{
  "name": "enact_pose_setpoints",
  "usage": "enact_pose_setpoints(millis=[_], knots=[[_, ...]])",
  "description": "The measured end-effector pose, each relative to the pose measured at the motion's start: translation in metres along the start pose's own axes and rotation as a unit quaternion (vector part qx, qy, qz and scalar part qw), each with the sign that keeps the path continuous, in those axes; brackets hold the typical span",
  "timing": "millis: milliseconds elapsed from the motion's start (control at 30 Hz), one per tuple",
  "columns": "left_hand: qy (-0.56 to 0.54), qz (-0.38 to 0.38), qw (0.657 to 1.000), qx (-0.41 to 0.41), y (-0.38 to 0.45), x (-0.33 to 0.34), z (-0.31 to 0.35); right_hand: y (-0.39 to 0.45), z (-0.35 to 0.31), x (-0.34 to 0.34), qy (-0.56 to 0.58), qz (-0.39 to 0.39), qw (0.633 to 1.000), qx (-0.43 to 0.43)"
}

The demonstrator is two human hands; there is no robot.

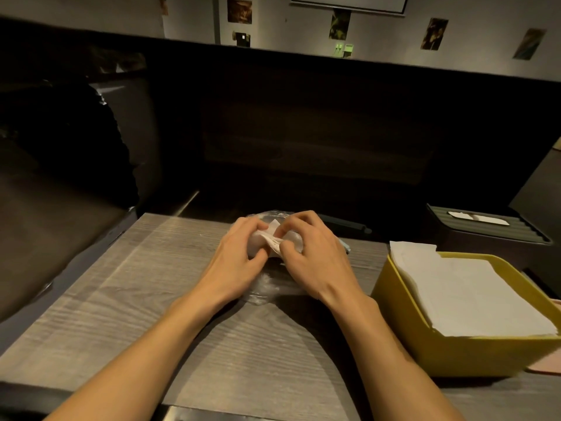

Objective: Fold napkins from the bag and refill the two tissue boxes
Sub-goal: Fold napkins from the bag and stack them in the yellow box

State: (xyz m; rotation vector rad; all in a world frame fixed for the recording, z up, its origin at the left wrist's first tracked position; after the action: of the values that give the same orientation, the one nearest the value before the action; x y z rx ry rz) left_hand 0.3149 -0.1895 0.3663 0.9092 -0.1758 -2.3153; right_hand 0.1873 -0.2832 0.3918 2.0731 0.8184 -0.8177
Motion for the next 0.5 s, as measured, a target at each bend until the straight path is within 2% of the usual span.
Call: enact_pose_setpoints(millis=[200,333,400,500], knots=[[-0.057,-0.011,0.998,-0.024,0.002,-0.009,-0.002,-0.004,0.000,-0.004,-0.051,-0.034,0.998,0.018],[-0.131,-0.029,0.990,-0.048,0.000,-0.014,-0.001,-0.004,0.000,-0.007,-0.109,-0.020,0.994,-0.021],[-0.145,-0.039,0.987,-0.050,-0.001,-0.015,0.001,-0.004,0.001,-0.007,-0.098,-0.010,0.994,-0.044],[-0.143,-0.049,0.987,-0.062,-0.002,-0.014,0.000,-0.005,0.005,-0.004,-0.070,-0.040,0.995,-0.053]])
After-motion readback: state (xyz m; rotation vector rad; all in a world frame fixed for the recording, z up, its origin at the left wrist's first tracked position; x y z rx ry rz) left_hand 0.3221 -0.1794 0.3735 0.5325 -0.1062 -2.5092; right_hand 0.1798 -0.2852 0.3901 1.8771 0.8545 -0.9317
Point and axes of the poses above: each hand's wrist, its own y-axis towards the middle knuckle, its own x-axis out of the palm, z = x × y, the point moved 3 cm from there along y, towards the middle knuckle, and after that the axes turned 6 degrees about -x, right-handed, at the moved point
